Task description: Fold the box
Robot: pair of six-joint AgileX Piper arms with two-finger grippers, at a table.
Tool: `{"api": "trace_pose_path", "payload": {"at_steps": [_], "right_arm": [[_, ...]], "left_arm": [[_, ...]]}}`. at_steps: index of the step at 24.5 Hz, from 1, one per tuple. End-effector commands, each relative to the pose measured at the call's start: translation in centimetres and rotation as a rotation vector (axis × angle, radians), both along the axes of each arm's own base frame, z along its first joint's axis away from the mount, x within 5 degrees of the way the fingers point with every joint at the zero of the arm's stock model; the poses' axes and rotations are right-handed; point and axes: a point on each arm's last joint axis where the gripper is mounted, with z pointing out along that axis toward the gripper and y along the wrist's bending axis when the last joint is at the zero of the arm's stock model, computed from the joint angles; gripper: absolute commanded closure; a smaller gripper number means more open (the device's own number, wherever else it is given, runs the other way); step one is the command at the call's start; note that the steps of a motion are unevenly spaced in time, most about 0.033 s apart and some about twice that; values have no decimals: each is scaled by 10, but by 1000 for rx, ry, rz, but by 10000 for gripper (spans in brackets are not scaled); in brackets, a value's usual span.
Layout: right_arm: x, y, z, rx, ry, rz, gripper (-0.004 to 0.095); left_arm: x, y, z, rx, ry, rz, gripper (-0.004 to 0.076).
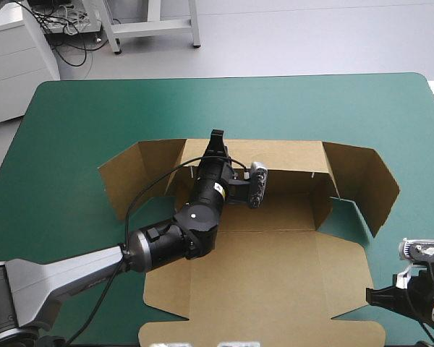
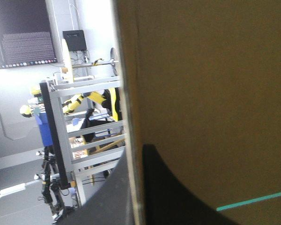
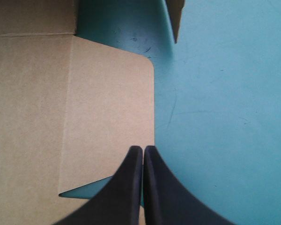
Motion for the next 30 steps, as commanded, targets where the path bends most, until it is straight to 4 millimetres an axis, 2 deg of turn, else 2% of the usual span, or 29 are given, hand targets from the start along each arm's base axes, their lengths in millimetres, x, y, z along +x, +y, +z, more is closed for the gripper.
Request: {"api": "trace_pose_path", "payload": {"at_steps": [1,5,7,9,14,17,19,24,30], "right_arm": [[3,-2,18,0,-101,-11,916],[5,-6,42,-23,-171,-33,916],[15,-4,55,-46,-184,-37,916],[29,-2,74,-124,-205,-32,916],[65,-3,141,-275,-353,-111,915],[83,5,166,-317,-356,-85,896],[106,18,180,-342,-316,-38,871],[146,39,195,-356,-307,16,871],[179,52,188,-346,-259,39,870]], "left_arm": [[-9,5,15,13,-99,-29,756],[-18,4,8,-1,-138,-42,756],[-19,3,8,-12,-137,-39,756],[-19,4,8,-10,-140,-28,756],[-25,0,9,-62,-129,-21,756],[-27,-2,9,-61,-131,-32,756],[-27,-2,9,-61,-131,-32,756],[-27,-1,9,-59,-134,-26,756],[-27,1,9,-54,-141,-4,756]]}}
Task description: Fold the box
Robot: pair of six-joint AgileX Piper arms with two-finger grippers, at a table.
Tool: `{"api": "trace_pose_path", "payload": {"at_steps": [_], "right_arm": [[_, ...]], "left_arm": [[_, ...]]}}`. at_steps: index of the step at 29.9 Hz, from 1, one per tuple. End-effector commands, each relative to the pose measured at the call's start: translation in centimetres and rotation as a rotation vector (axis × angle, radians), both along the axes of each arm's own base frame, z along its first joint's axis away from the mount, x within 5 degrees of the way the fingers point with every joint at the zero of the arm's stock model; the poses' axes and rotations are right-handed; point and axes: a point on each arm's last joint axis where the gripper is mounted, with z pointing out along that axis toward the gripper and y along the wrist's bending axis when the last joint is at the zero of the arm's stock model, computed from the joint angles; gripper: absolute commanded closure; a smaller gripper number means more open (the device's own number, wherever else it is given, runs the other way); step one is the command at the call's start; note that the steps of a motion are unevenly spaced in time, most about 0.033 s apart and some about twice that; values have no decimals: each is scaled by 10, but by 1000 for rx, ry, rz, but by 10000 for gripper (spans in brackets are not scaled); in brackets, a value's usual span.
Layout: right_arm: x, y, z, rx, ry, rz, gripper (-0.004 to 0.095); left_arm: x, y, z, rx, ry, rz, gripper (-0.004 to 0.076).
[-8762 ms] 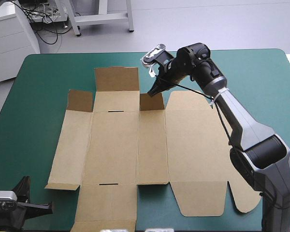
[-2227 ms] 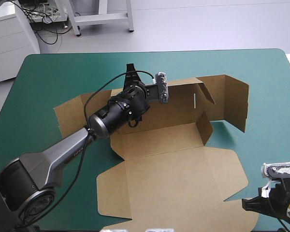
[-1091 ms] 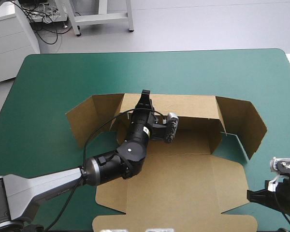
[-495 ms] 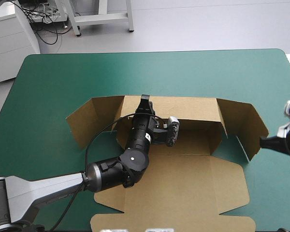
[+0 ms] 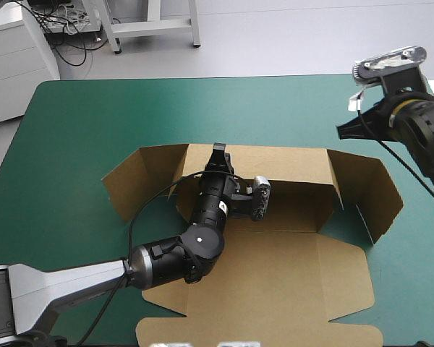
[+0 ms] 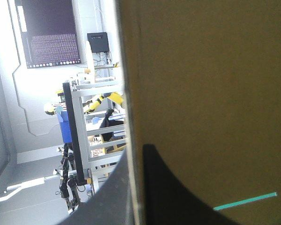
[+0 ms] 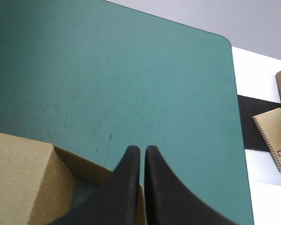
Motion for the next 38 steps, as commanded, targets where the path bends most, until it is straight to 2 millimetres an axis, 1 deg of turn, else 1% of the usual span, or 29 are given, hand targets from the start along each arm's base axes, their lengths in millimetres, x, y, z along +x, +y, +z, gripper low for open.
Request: {"api": "trace_pose_path", "payload": {"at_steps": [1,2,6,9,12,15,19,21,22,26,32,38], "right_arm": [[5,-8,8,14,-28,-19,870],[9,-10,6,27,-19,-18,870],[23,-30,-2,147,24,-1,870],[38,-48,-14,281,108,45,868],[53,-64,-28,399,179,37,798],[68,-76,-41,471,223,18,628],[82,-80,-54,466,261,25,341],[87,-81,-59,465,275,25,242],[88,-81,-60,466,275,24,215],[95,-85,-66,444,278,6,205],[109,-91,-84,403,339,-20,205],[112,-94,-97,382,394,-41,211]], "left_arm": [[-4,4,22,-33,-66,0,756],[-4,5,22,-32,-67,5,756],[-4,5,22,-30,-71,14,756],[-4,5,22,-32,-68,6,756],[-4,4,22,-32,-67,3,756],[-4,5,22,-39,-62,6,756],[-5,3,20,-69,-42,-8,756],[-5,2,20,-70,-40,-20,756],[-5,2,20,-73,-40,-19,756],[-5,1,20,-81,-38,-19,756],[-6,-1,19,-84,-32,-36,756],[-6,-1,19,-84,-32,-36,756]]}}
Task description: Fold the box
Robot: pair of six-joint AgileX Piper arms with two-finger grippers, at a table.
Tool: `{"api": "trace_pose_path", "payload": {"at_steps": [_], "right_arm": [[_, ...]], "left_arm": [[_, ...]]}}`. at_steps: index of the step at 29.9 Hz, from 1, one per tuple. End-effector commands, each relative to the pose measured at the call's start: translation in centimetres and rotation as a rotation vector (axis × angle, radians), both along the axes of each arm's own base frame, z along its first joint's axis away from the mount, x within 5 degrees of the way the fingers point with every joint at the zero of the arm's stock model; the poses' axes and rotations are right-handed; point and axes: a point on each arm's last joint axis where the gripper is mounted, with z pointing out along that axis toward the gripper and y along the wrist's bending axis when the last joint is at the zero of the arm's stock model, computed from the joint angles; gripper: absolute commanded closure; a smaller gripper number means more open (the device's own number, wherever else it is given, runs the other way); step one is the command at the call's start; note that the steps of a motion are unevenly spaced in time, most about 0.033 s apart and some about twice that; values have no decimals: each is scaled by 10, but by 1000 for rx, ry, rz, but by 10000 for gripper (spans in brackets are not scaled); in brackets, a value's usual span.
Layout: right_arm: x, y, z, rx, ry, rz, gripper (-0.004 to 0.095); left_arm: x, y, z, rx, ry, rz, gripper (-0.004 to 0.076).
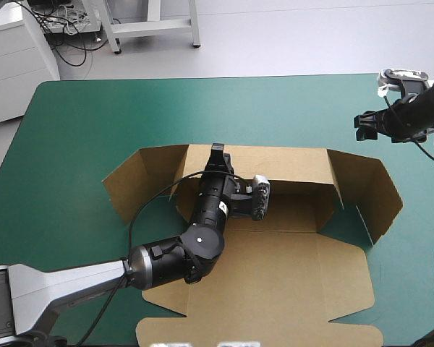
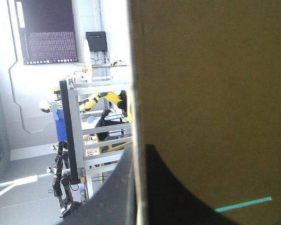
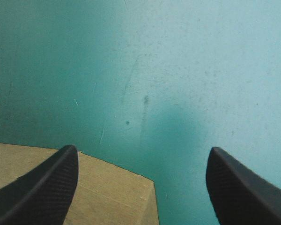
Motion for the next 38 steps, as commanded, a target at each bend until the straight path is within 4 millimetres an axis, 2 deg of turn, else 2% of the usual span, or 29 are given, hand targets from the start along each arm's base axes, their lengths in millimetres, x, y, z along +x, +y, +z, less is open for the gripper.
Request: {"api": "trace_pose_path", "payload": {"at_steps": [1,8,16,30,38], "right_arm": [[-11,-1,15,-13,-42,-2,211],[-28,1,-11,-13,44,22,211],[-49,8,-14,15,28,43,211],[-133,22,-38,-7,-97,87,211],[-137,33,-44,1,-210,262,211]], "left_arm": [[-5,0,20,-48,-46,-39,756],[-5,0,20,-75,-38,-31,756],[-5,0,20,-74,-39,-27,756],[-5,1,20,-73,-40,-25,756],[-5,1,20,-72,-42,-21,756]]}}
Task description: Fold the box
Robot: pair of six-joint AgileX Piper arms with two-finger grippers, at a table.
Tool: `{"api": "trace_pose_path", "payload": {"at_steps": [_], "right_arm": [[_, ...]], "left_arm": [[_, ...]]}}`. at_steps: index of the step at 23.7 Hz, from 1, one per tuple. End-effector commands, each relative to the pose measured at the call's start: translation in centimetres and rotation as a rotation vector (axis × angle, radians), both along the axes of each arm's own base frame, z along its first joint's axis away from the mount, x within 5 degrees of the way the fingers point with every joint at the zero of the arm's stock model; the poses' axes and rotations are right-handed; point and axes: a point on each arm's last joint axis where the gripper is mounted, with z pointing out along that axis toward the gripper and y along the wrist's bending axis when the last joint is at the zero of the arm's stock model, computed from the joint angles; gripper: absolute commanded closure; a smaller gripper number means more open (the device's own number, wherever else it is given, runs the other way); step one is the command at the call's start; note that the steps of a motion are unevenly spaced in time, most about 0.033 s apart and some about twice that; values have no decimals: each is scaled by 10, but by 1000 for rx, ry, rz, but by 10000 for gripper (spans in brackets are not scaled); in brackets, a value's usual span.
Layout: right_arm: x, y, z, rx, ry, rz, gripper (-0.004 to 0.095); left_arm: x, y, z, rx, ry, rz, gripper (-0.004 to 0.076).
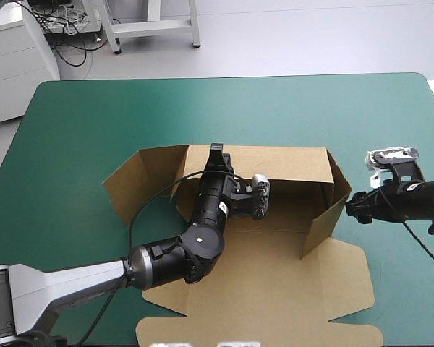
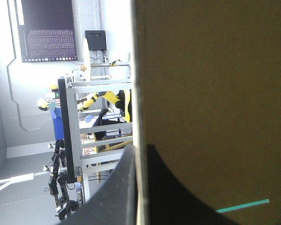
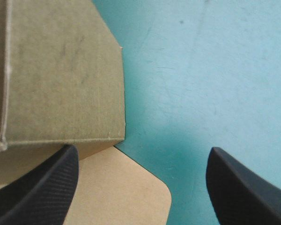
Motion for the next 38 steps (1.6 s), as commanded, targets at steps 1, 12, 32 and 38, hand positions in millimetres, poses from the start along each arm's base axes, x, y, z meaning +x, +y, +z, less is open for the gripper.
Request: {"api": "trace_pose_path", "payload": {"at_steps": [1,12,32,38], "right_arm": [[1,6,12,34,-122,86,211],[-2,17,13,72,-155,254,211],[7,43,-35,138,-335,136,211],[8,49,-31,183,-382,160,292]], "left_arm": [[-5,1,20,-48,-48,-29,756],[-5,1,20,-48,-48,-29,756],[-5,1,20,-41,-50,-30,756],[-5,1,20,-41,-50,-30,756]]}}
